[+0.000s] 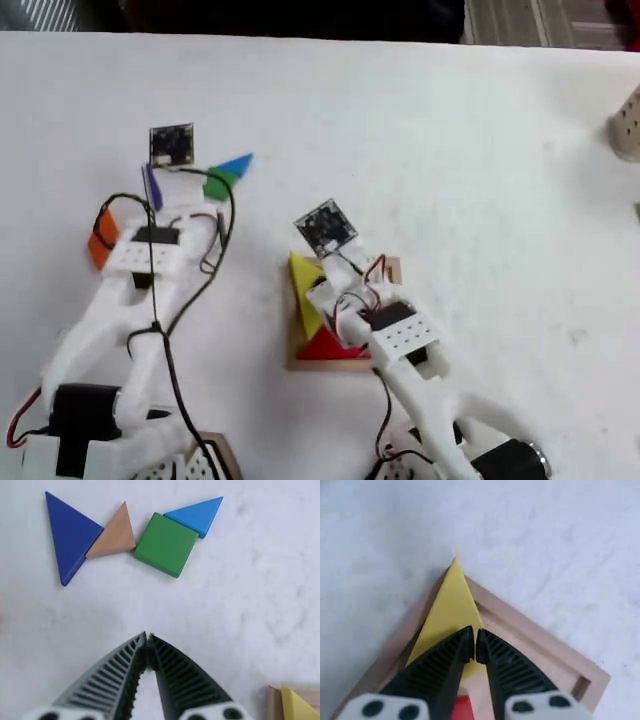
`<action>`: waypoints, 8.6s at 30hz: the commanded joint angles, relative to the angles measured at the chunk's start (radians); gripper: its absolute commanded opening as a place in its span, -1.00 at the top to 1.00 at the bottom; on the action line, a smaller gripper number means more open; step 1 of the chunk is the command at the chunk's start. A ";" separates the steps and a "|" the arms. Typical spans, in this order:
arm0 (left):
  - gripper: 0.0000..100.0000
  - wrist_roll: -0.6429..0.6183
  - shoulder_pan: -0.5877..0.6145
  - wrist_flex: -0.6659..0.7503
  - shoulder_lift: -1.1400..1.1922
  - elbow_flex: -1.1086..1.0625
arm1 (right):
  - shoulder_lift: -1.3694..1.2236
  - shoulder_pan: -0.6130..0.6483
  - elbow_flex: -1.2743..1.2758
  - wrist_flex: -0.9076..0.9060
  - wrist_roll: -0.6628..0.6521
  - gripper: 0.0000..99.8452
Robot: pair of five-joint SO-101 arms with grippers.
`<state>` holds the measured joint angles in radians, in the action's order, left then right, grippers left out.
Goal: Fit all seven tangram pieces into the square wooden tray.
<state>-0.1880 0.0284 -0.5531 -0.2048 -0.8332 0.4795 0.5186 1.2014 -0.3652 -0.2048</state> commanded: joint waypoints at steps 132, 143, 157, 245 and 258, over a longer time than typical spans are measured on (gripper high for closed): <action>0.41 0.901 0.553 -0.296 0.707 0.816 | -0.022 -0.206 -0.167 -0.302 0.037 0.96; 0.59 0.953 0.443 -0.423 0.831 0.885 | -0.022 -0.206 -0.166 -0.282 0.037 0.96; 0.96 0.956 0.415 -0.644 0.811 0.891 | -0.022 -0.206 -0.166 -0.280 0.032 0.96; 0.61 0.775 0.799 -0.597 -0.420 -0.034 | -0.022 -0.209 -0.155 -0.280 0.029 0.96; 0.61 0.635 0.409 -0.525 -0.819 -0.443 | -0.022 -0.211 -0.155 -0.280 0.029 0.96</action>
<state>0.5823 0.5409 -1.0978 -0.8907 -1.2060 0.4350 0.3191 1.0510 -0.6598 -0.1619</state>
